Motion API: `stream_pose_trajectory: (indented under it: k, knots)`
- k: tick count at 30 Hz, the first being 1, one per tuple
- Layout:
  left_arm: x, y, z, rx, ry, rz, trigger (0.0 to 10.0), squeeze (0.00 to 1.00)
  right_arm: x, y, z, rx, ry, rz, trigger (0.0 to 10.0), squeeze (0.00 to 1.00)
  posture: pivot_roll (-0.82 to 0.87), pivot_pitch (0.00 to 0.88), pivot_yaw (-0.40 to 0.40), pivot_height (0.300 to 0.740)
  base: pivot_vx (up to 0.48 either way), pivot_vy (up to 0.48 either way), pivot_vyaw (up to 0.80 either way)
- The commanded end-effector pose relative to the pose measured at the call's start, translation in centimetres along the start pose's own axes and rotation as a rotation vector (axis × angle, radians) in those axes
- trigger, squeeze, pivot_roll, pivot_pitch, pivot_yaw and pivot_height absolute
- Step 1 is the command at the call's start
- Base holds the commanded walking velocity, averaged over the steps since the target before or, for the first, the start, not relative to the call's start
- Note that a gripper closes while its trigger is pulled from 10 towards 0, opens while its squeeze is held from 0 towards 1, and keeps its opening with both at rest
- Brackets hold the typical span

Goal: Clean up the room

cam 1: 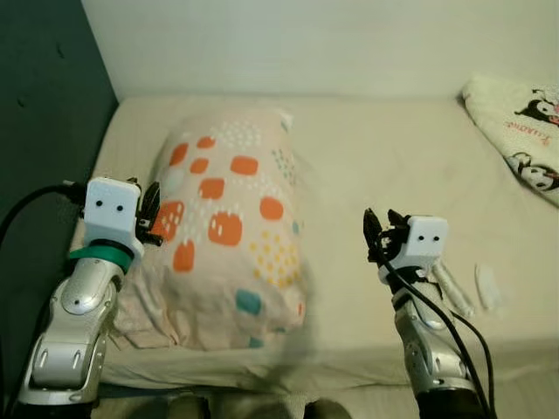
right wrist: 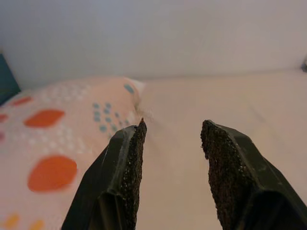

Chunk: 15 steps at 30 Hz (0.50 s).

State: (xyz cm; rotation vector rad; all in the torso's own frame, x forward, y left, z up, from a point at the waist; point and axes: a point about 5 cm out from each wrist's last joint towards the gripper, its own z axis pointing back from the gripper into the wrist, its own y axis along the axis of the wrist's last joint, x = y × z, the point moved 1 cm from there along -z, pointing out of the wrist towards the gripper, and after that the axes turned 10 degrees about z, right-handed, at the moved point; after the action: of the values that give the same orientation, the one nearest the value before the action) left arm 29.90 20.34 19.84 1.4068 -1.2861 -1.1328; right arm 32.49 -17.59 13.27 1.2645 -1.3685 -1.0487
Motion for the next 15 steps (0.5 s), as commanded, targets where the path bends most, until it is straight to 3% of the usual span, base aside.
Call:
stream_pose_trajectory:
  k: [1, 8, 15]
  knots:
    - [0.0, -0.7, 0.1, -0.037, 0.009, -0.004, 10.0, 0.0, 0.1, -0.7, 0.3, -0.036, -0.007, 0.003, 10.0, 0.0, 0.11, 0.0, -0.011, 0.709, 0.0, 0.0, 0.0]
    - [-0.2, -0.9, 0.1, -0.036, 0.023, -0.022, 10.0, 0.0, -0.5, -0.7, 0.2, -0.042, 0.014, -0.042, 10.0, 0.0, 0.11, 0.0, -0.012, 0.718, 0.0, 0.0, 0.0]
    - [0.6, -1.3, -0.3, -0.035, 0.039, -0.02, 10.0, 0.0, -1.9, -0.3, 0.0, -0.023, 0.07, -0.083, 10.0, 0.0, 0.11, 0.0, -0.016, 0.718, 0.0, -0.446, 0.0]
